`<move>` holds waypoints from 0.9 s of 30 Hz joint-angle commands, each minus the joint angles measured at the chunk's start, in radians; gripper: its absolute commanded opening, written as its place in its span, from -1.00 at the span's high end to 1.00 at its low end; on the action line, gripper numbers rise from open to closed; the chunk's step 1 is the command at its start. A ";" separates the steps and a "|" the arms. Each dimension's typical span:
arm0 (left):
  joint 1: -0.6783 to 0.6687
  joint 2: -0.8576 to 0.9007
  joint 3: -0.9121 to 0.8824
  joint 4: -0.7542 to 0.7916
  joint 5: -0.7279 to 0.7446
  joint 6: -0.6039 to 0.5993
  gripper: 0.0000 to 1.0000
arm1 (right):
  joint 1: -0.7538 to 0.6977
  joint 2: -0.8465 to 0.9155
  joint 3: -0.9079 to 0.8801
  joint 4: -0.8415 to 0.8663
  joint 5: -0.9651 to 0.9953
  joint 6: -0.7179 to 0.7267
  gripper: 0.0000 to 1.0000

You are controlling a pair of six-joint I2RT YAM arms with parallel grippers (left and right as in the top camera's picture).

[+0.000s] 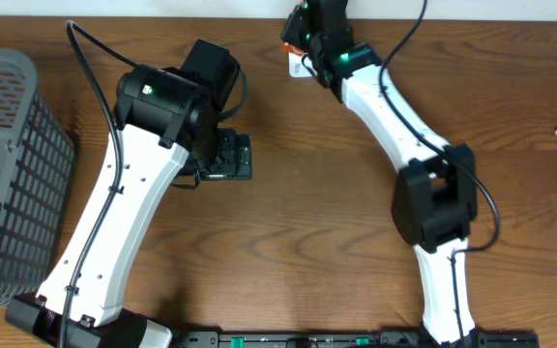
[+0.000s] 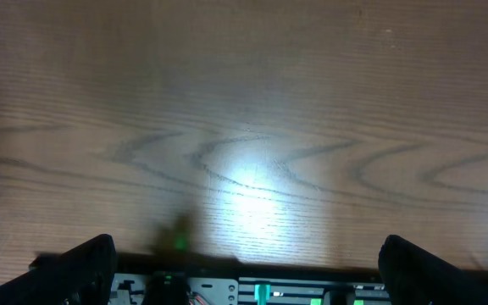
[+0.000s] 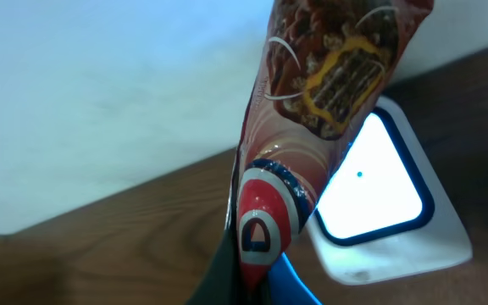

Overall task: Scan the item barcode
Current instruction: 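Hold the red candy bar under the white scanner window, then carry the candy bar to the right table edge and release it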

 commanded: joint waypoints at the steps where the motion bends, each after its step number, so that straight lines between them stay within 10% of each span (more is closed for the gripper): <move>1: 0.006 0.002 -0.001 -0.005 -0.006 -0.009 -0.96 | -0.013 0.034 0.006 0.050 0.037 -0.063 0.98; 12: 0.006 0.002 -0.001 -0.005 -0.006 -0.009 -0.95 | -0.252 -0.122 0.006 -0.323 0.101 -0.047 0.98; 27: 0.006 0.002 -0.001 -0.005 -0.006 -0.009 -0.96 | -0.780 -0.130 -0.002 -0.730 0.335 -0.578 0.85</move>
